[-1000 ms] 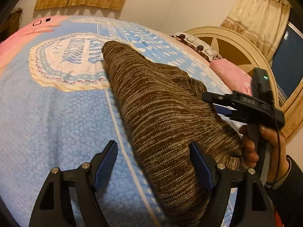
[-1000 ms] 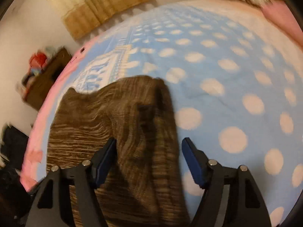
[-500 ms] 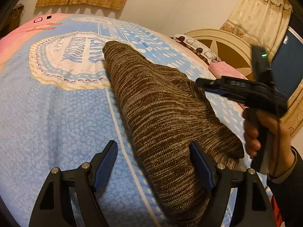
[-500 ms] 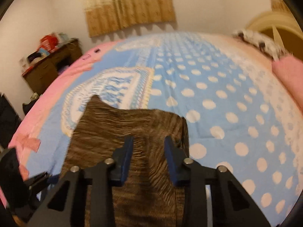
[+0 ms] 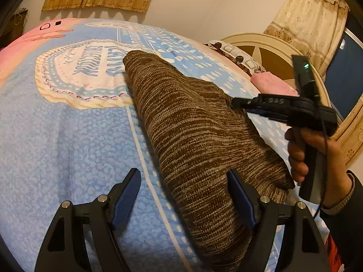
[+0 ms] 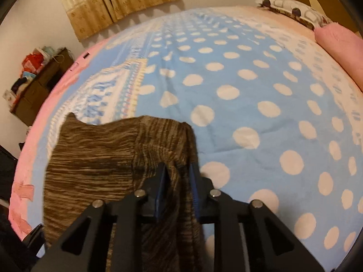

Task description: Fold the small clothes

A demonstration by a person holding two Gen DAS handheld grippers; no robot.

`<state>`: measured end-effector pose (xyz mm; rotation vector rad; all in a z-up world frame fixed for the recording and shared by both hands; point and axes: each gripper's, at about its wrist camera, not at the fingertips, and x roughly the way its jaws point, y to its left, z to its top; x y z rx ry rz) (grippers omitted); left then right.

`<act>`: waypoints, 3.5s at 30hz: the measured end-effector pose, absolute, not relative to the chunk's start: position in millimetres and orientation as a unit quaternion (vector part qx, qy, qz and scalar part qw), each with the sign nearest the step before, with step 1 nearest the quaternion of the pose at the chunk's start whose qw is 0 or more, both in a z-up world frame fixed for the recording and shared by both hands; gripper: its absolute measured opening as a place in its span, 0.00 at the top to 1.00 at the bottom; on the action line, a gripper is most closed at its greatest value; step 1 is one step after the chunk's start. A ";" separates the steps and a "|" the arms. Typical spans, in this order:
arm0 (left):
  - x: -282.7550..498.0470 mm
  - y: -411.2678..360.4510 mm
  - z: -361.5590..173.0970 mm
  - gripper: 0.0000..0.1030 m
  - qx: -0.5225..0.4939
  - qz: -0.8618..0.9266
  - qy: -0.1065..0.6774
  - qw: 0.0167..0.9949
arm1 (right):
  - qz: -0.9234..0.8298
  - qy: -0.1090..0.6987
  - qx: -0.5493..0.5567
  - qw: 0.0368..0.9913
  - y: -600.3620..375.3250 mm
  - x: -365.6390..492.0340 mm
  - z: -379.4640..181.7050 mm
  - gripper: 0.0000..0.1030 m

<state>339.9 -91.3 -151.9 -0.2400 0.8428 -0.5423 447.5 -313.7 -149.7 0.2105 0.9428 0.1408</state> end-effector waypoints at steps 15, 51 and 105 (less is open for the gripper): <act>340.0 -110.4 -151.1 0.23 -0.083 -0.243 0.406 0.877 | 0.072 0.450 0.097 0.885 -319.7 434.1 -151.5 0.54; 326.9 -97.4 -130.6 0.22 -0.080 -0.222 0.396 0.888 | 0.158 0.355 0.000 0.921 -287.9 313.7 -140.3 0.25; 211.4 127.6 -50.1 0.72 -0.149 -0.046 0.340 0.928 | 0.462 0.393 0.129 0.785 -40.6 343.7 -117.9 0.78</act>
